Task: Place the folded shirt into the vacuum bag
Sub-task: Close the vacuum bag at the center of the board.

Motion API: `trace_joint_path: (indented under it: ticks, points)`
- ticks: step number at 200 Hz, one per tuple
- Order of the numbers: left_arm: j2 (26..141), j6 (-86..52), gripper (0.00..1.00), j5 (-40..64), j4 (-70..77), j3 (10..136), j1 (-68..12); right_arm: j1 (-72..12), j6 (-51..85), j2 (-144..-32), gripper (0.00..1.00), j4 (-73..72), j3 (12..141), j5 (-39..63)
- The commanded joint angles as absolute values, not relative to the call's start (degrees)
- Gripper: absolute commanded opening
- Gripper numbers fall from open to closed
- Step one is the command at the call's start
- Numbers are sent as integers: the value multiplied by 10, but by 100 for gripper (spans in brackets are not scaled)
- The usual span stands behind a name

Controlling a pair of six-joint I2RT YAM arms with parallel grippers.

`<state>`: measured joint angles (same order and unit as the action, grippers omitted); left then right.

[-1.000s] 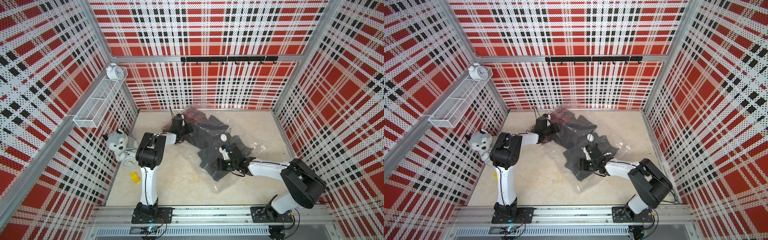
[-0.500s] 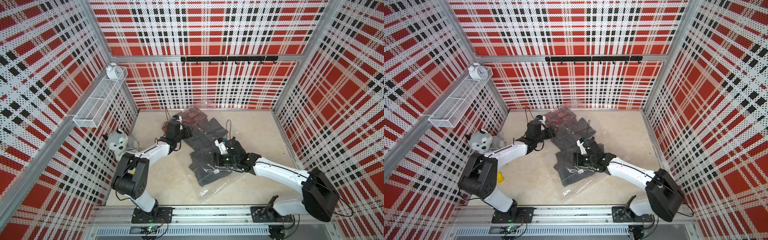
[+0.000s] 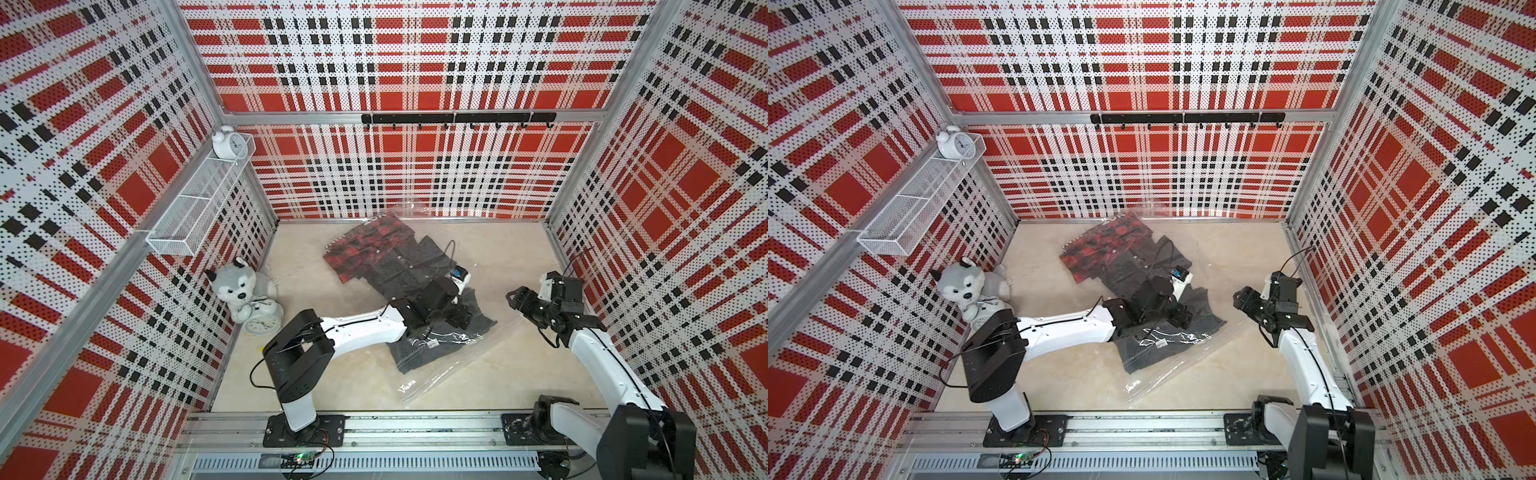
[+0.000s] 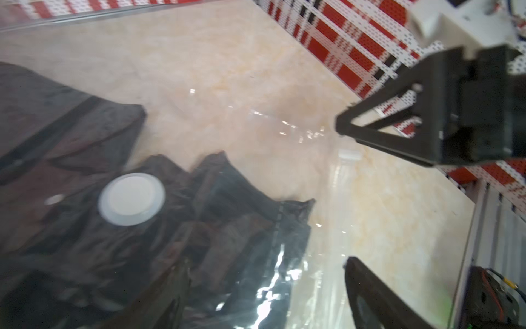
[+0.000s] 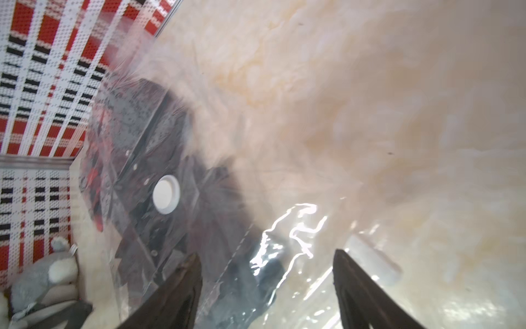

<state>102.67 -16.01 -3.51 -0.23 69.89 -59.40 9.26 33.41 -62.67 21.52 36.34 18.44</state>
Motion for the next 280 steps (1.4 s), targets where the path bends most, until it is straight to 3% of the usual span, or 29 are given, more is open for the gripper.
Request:
trace_joint_path:
  ticks: [1, 34, 80, 154, 194, 236, 261, 280]
  points:
    - [1067, -117, 90, -50, -43, 732, -633, 145, 298, -641, 77, 205, 347, 224]
    - [1125, -106, 93, -62, -69, 777, -689, 184, 296, -644, 80, 180, 317, 257]
    - [1158, -111, 93, -53, -71, 784, -700, 180, 334, -642, 78, 113, 234, 347]
    - [1136, -94, 93, -89, -59, 722, -708, 29, 513, -605, 72, -42, 160, 359]
    - [1135, -91, 93, -157, -60, 718, -718, 28, 545, -585, 69, -33, 195, 367]
    - [1165, -87, 93, -307, -78, 748, -746, 28, 546, -585, 69, -22, 216, 368]
    - [1184, -86, 86, -348, -88, 759, -749, 28, 548, -587, 69, -24, 216, 368]
    - [1187, -83, 63, -365, -92, 765, -751, 28, 548, -589, 69, -25, 220, 368]
